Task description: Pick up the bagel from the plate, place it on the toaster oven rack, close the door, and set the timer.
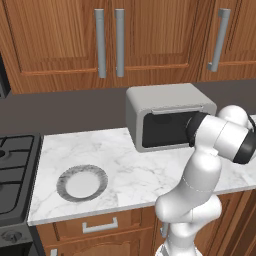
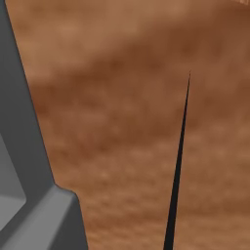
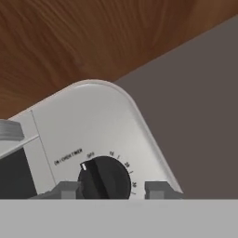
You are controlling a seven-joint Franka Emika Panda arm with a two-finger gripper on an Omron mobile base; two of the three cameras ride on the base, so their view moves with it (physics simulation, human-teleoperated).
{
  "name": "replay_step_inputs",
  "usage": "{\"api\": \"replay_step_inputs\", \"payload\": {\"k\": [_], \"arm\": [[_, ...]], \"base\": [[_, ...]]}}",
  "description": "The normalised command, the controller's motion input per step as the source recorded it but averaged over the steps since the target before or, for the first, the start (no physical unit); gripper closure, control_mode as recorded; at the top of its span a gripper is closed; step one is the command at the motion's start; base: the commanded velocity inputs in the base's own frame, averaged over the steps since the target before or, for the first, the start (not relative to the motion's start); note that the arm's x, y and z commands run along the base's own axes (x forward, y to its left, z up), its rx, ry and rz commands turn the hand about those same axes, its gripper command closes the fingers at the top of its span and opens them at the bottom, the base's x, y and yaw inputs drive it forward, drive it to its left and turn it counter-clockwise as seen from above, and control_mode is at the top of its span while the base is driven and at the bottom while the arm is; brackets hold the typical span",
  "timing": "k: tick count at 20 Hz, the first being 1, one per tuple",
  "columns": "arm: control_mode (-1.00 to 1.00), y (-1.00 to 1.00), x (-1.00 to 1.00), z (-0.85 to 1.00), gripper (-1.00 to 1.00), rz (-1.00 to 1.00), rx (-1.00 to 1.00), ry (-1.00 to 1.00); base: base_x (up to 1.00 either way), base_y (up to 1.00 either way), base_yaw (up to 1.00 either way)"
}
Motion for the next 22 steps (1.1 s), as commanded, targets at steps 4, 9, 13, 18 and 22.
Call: {"api": "replay_step_inputs", "payload": {"k": [4,9,13,18,22], "arm": [[-1.00,-0.07,0.15,0.12,1.00,0.00,0.03,-0.05],[-1.00,0.00,0.03,0.19,1.00,0.07,0.01,-0.12],[-1.00,0.00,0.01,0.31,1.00,0.05,0.00,-0.04],[-1.00,0.00,0.14,0.32,1.00,0.07,0.01,0.00],[-1.00,0.00,0.13,0.36,1.00,0.08,0.03,0.02]], "base": [[0.00,0.00,0.00],[0.00,0.00,0.00],[0.00,0.00,0.00],[0.00,0.00,0.00],[0.00,0.00,0.00]]}}
